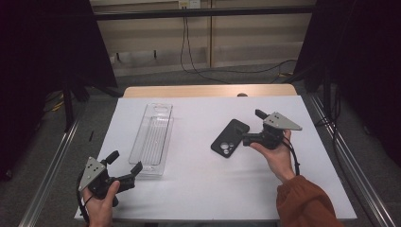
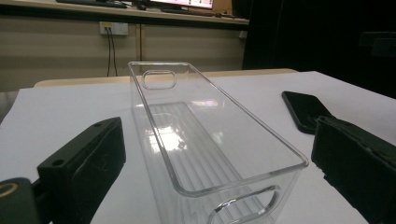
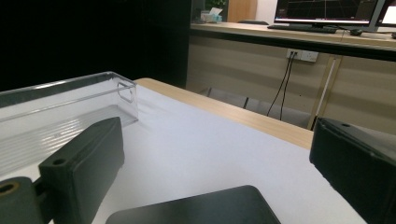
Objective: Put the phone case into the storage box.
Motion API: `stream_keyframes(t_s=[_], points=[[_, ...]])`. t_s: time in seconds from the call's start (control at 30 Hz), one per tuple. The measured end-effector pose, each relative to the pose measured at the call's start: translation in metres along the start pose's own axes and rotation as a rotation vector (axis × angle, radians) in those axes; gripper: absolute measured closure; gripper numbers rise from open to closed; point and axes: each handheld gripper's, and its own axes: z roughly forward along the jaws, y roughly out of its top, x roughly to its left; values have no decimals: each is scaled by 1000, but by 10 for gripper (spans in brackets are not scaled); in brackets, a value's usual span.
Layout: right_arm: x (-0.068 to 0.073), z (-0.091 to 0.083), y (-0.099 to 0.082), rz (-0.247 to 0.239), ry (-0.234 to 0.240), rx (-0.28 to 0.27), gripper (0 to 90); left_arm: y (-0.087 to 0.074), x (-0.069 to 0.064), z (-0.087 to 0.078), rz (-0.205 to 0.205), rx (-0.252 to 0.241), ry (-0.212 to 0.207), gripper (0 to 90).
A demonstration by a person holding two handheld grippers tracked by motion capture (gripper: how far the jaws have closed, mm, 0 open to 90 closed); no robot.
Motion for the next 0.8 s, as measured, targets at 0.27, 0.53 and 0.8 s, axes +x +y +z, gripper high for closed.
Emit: stream_keyframes(t_s=[0.27,0.53,0.8], points=[[0,18,8,-33,5,-9,57,0,0,0,-3,0,0,31],[-5,33,15,-28,-9,-9,63,0,1,0,-2,0,-2,31],[-16,46,27,-24,-31,-13,83,0,1,0,3,6,-3,31]])
